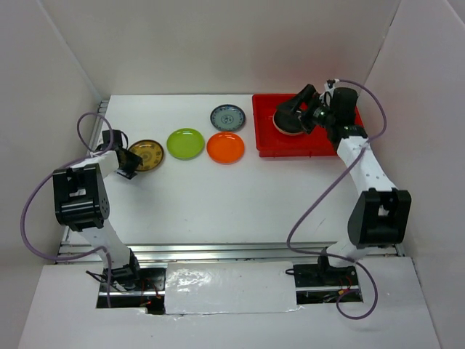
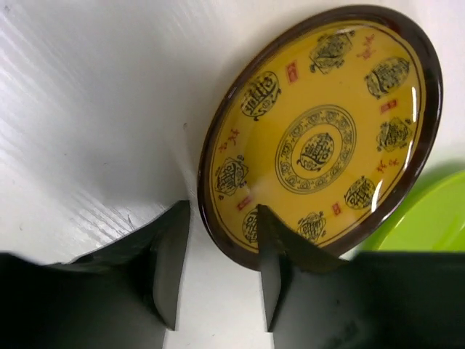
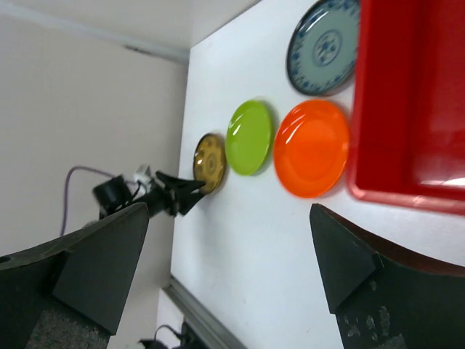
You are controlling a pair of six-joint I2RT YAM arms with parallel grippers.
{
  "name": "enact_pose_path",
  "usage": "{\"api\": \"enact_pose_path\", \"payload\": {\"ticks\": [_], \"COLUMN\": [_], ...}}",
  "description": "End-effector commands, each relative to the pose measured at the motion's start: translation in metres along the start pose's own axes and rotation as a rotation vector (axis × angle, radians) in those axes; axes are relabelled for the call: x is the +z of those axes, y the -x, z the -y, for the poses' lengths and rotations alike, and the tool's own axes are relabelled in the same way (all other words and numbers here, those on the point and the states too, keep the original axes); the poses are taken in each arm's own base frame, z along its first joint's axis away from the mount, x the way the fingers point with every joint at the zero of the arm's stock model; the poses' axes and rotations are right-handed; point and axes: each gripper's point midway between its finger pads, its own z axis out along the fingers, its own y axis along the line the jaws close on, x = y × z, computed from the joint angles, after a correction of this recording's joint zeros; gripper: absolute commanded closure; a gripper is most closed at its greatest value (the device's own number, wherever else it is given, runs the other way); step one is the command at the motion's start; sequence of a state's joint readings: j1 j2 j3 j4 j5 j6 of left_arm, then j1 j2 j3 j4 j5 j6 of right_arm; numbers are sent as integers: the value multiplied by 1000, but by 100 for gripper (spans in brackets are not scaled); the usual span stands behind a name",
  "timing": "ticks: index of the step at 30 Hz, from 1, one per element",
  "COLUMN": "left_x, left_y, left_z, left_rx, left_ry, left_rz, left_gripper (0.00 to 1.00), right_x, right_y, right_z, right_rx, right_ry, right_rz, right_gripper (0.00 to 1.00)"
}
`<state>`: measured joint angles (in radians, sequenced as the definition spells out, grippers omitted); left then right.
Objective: Place the plates into the plastic bin on the countertop
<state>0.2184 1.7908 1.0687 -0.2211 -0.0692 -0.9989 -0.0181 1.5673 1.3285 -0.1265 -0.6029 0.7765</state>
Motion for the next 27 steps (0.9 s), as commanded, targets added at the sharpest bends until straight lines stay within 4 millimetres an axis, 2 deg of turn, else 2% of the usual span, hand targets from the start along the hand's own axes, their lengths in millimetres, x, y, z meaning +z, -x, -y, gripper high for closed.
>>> {"api": "enact_pose_path", "payload": {"ticks": [1,2,3,8,9,10,11,12,13,14,15,16,17,18,19,20,22,23,24,25,26,27], "left_x": [5,3,2,-5,-9,-18,-24,-32,-51,-62,-72,-94,-101,-112,-119,-124,-126,-128,-131,-133,-139,-144], "left_y": [0,-1,-1,6,8,14,14,18,29,33,35,39,36,26,21,12,-12,-20,-42,-49,-65,-72], "left_z": [-11,-16,-21,-41,-51,-50,-57,-57,-50,-46,-40,-22,-18,0,10,22,37,45,58,63,74,83], "left_rx": [-14,-26,-29,-84,-98,-107,-132,-141,-148,-129,-102,-39,-6,64,109,178,293,322,387,420,458,482], "left_ry": [61,82,104,196,238,227,243,239,204,181,150,91,81,34,0,-43,-95,-139,-195,-224,-291,-343], "left_rz": [32,29,41,75,85,108,122,149,206,229,250,291,297,297,285,254,180,136,93,72,18,1], "left_gripper": [52,58,69,100,100,100,100,100,100,100,100,100,100,100,100,100,100,100,100,100,100,100], "right_x": [-13,-15,-17,-16,-15,-13,-10,-2,3,10,27,40,42,57,65,78,91,101,106,110,118,122], "right_y": [-20,-26,-32,-50,-54,-58,-63,-76,-87,-98,-119,-136,-144,-157,-173,-186,-199,-205,-212,-215,-219,-223], "right_z": [-33,-36,-39,-52,-53,-54,-56,-64,-66,-69,-79,-73,-85,-88,-98,-93,-106,-105,-106,-106,-102,-97], "right_rx": [-55,-52,-49,-69,-70,-77,-107,-131,-143,-184,-212,-223,-249,-254,-269,-262,-270,-271,-276,-279,-280,-279], "right_ry": [109,117,128,150,149,146,148,159,149,149,145,115,130,132,149,142,181,179,186,186,179,160], "right_rz": [11,1,-12,-44,-52,-64,-81,-121,-153,-178,-219,-259,-260,-287,-302,-326,-327,-337,-348,-354,-366,-380], "right_gripper": [0,0,0,0,0,0,0,0,0,0,0,0,0,0,0,0,0,0,0,0,0,0]}}
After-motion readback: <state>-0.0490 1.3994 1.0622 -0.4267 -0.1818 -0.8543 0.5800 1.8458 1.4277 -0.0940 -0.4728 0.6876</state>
